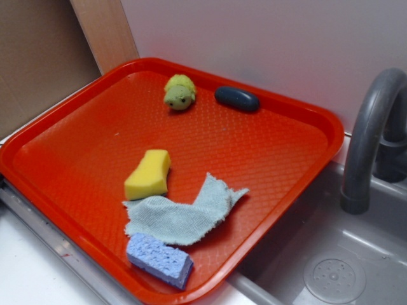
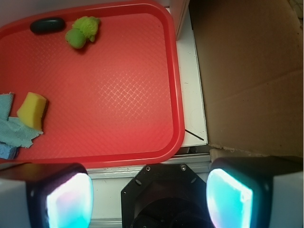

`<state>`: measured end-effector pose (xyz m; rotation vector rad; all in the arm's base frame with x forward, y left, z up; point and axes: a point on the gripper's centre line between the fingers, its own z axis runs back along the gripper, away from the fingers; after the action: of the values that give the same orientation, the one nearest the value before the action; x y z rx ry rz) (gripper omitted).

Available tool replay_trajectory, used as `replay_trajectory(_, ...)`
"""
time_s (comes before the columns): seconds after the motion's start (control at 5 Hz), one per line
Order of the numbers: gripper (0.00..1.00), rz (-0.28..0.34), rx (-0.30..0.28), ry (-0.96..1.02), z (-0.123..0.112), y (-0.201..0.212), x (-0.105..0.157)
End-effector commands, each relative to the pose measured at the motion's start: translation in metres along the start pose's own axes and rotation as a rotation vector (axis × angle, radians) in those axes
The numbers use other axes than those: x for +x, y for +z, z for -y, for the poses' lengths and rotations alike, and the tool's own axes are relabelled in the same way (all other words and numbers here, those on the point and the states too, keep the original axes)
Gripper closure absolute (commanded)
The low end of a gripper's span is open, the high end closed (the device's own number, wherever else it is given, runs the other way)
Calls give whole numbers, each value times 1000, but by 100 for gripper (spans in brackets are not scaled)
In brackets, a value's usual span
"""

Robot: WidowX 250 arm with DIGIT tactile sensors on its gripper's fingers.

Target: Grab the green animal.

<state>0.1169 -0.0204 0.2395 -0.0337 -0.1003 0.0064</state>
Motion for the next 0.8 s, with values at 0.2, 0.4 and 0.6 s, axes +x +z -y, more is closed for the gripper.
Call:
replay_trajectory(0.2,0,25,1,43,6,-3,4)
replay_trajectory(0.4,0,86,1,144,17,-10,10)
replay_trajectory(0.6,0,165,25,328,43,-35,43)
